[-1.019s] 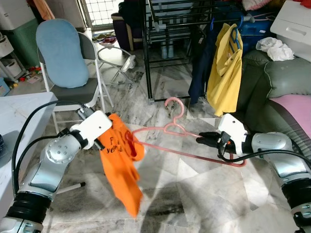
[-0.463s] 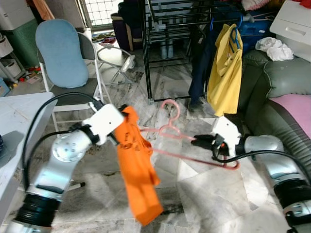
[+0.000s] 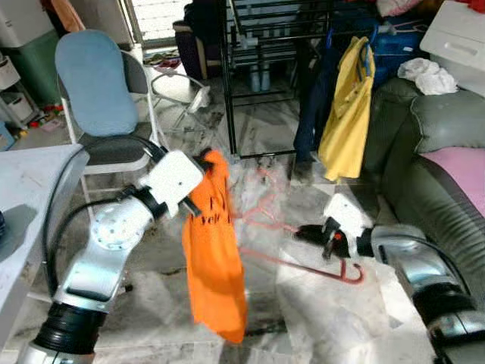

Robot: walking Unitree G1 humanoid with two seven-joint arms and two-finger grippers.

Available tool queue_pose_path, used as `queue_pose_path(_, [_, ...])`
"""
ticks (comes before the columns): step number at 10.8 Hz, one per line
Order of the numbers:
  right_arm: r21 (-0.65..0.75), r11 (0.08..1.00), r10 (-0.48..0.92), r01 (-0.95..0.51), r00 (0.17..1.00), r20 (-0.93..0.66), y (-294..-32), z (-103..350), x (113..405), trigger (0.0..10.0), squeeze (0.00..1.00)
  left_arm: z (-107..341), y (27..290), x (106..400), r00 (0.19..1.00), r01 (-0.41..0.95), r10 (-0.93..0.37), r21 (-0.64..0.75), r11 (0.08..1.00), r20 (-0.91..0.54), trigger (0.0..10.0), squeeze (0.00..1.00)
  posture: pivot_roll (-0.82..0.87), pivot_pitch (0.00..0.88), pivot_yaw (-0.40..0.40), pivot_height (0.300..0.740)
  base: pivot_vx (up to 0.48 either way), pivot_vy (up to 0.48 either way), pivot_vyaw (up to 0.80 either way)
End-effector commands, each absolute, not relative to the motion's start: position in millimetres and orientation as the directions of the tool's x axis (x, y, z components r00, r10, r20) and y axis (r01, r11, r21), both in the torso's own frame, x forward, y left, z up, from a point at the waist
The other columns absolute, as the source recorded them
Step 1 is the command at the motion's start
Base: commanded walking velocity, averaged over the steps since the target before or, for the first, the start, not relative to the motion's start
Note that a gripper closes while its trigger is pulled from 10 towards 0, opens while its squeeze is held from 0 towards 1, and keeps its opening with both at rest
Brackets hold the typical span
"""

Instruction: Hang hanger

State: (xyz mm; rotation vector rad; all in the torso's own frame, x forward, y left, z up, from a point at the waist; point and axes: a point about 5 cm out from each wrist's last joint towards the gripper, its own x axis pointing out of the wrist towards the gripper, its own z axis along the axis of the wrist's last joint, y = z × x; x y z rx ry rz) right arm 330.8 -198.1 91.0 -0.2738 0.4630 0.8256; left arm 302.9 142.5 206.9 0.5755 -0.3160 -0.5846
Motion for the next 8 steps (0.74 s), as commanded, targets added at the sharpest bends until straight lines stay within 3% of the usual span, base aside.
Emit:
queue_pose_path(1, [-0.056, 0.769, 0.532, -0.637, 0.687, -0.495, -211.6, 93.4, 339.7, 10.0, 0.00, 225.6, 149.5, 300.6, 0.798, 0.358, -0.568, 0.600, 0.716, 0.201, 10.0, 0.00, 0.00, 0.050, 0.053, 0.740, 0.000, 0.000, 0.00])
queue_pose_path(2, [0.004, 0.948, 0.291, -0.318, 0.861, -0.417, -237.0, 106.5, 355.5, 10.0, 0.00, 223.0, 154.1, 298.4, 0.812, 0.350, -0.549, 0.585, 0.731, 0.200, 10.0, 0.00, 0.00, 0.050, 0.053, 0.740, 0.000, 0.000, 0.00])
queue_pose_path(3, [0.067, 0.975, 0.223, -0.213, 0.907, -0.358, -242.9, 119.1, 363.4, 10.0, 0.00, 216.6, 155.1, 296.5, 0.815, 0.359, -0.552, 0.594, 0.720, 0.176, 10.0, 0.00, 0.00, 0.048, 0.051, 0.740, 0.000, 0.000, 0.00])
queue_pose_path(6, [0.273, 0.960, 0.111, -0.057, 0.976, -0.189, -233.2, 162.7, 389.8, 10.0, 0.00, 192.8, 141.4, 290.5, 0.812, 0.426, -0.569, 0.536, 0.729, 0.130, 10.0, 0.00, 0.00, 0.043, 0.047, 0.740, 0.000, 0.000, 0.00])
queue_pose_path(7, [0.396, 0.918, 0.029, 0.015, 0.994, -0.107, -234.0, 181.5, 397.2, 10.0, 0.00, 182.4, 130.9, 285.8, 0.797, 0.477, -0.595, 0.495, 0.726, 0.106, 10.0, 0.00, 0.00, 0.042, 0.048, 0.740, 0.000, 0.000, 0.00])
queue_pose_path(8, [0.591, 0.806, -0.053, 0.029, 0.998, 0.024, -229.6, 213.9, 407.4, 10.0, 0.00, 161.9, 113.9, 277.1, 0.756, 0.575, -0.653, 0.436, 0.692, 0.039, 10.0, 0.00, -0.01, 0.040, 0.049, 0.740, 0.000, 0.000, 0.00])
